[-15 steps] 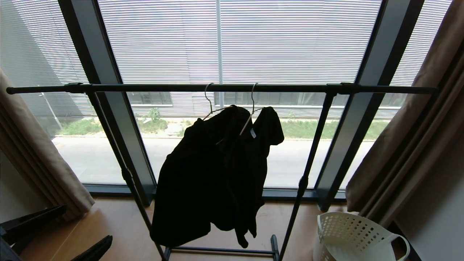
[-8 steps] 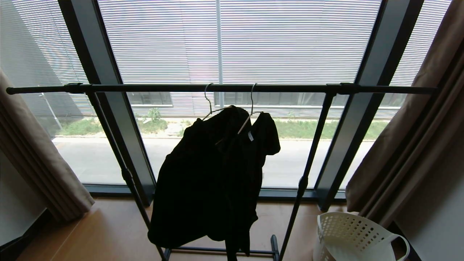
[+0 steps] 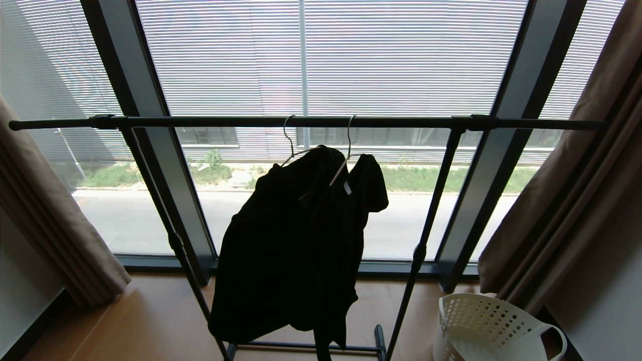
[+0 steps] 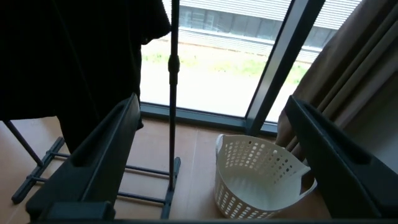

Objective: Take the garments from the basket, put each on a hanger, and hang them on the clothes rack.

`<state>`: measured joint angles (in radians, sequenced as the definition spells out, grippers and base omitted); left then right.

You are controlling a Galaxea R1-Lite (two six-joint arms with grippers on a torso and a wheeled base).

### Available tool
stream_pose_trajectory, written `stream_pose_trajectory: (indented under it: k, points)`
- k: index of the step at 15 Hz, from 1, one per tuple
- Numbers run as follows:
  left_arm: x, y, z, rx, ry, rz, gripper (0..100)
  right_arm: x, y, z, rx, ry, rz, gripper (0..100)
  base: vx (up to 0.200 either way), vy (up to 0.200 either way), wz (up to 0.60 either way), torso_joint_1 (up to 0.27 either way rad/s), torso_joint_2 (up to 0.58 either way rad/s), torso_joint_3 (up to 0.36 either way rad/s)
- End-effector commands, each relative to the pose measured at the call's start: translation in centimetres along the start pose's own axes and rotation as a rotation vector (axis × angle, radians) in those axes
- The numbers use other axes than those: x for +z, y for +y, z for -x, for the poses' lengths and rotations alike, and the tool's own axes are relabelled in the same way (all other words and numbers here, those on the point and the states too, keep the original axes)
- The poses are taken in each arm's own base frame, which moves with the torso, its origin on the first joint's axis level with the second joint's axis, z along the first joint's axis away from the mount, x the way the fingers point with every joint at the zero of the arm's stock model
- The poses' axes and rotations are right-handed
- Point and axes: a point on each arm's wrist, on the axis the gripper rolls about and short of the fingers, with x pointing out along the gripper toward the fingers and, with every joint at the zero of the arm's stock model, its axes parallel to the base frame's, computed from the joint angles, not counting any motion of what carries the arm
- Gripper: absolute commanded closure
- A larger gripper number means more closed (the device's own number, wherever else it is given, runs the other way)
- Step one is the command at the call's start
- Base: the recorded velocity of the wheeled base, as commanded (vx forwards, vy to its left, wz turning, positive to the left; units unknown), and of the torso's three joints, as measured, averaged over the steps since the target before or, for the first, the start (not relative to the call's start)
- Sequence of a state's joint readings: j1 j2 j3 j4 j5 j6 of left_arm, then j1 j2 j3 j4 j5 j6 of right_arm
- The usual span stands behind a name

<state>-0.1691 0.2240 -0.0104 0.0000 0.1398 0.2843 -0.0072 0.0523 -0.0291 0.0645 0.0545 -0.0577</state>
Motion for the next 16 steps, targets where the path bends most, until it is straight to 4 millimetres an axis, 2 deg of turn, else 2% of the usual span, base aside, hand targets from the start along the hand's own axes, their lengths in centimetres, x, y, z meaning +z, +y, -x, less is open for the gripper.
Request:
stream_pose_trajectory:
  k: [1,2,3,6,16]
  points:
    - [-0.23,-0.20,1.09,0.209,-0.066,-0.062,0,0.01,0.00,-0.03,0.002,0.004,0.000,0,0.000,0.000,0.00,0.000,0.00,0.000]
    - [-0.29,-0.25,1.25,0.217,-0.087,-0.053,0,0.01,0.00,-0.02,0.002,0.003,0.001,0,0.000,0.000,0.00,0.000,0.00,0.000]
    - [-0.41,-0.27,1.29,0.152,-0.128,-0.018,0,0.00,0.00,-0.01,0.002,0.001,0.001,0,0.000,0.000,0.00,0.000,0.00,0.000]
    - [-0.96,-1.10,1.75,-0.091,-0.168,0.235,0,-0.03,0.01,0.09,0.003,-0.013,0.000,0,0.000,0.000,0.00,0.000,0.00,0.000]
    - [-0.99,-0.90,1.74,0.000,-0.153,0.250,0,-0.16,-0.17,0.30,-0.085,-0.050,-0.097,0,0.000,0.000,0.00,0.000,0.00,0.000]
